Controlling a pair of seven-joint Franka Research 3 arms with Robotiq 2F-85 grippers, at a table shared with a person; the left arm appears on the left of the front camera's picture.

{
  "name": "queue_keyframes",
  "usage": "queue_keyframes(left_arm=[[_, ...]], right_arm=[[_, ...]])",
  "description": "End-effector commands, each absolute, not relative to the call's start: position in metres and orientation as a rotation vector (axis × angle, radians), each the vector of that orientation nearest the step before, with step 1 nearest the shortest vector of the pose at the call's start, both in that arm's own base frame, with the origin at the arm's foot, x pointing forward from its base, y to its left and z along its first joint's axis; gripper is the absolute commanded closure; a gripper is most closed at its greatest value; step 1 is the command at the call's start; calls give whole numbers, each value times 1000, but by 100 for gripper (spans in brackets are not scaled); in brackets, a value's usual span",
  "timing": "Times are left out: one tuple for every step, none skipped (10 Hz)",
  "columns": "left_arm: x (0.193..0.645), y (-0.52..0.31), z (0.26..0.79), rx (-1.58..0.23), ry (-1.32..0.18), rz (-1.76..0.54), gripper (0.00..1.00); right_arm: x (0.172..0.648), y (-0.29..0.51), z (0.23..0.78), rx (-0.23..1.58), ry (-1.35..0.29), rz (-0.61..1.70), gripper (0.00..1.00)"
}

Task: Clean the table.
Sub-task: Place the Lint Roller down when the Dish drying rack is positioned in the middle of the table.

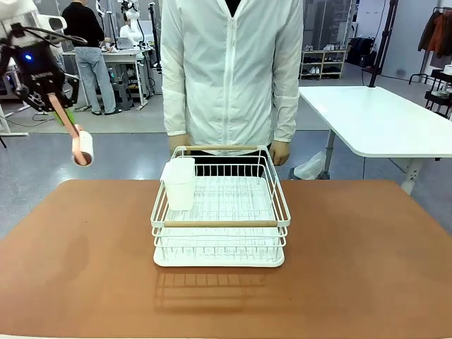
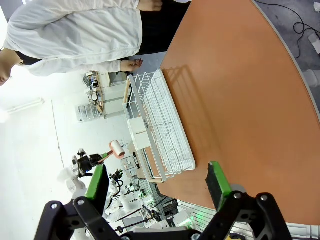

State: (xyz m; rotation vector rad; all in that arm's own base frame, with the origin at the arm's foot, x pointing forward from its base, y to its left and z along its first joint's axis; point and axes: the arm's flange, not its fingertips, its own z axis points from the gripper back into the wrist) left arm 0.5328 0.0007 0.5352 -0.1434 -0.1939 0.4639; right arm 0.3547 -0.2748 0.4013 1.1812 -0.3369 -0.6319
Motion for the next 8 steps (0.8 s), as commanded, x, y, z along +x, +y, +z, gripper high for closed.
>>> queue_keyframes(left_arm=[[545, -14, 503, -119, -257, 1008, 79], [550, -10, 484, -208, -335, 1181, 79], [552, -7, 458, -172, -448, 1320, 79], [548, -9, 427, -246, -430, 1376, 79], [542, -8, 414, -340, -436, 1386, 79], [538, -9, 410, -384, -473, 1378, 79], [535, -12, 407, -403, -467, 1361, 79], [533, -14, 407, -369, -475, 1294, 79]], right_arm=[[353, -273, 407, 1196, -332, -644, 0], [353, -273, 407, 1196, -332, -644, 0], [353, -273, 407, 1196, -332, -644, 0], [353, -273, 407, 1196, -332, -644, 0], [353, -273, 407, 1196, -332, -644, 0], [353, -273, 407, 1196, -332, -644, 0], [353, -273, 407, 1196, -332, -644, 0], [353, -273, 407, 1196, -332, -644, 0]])
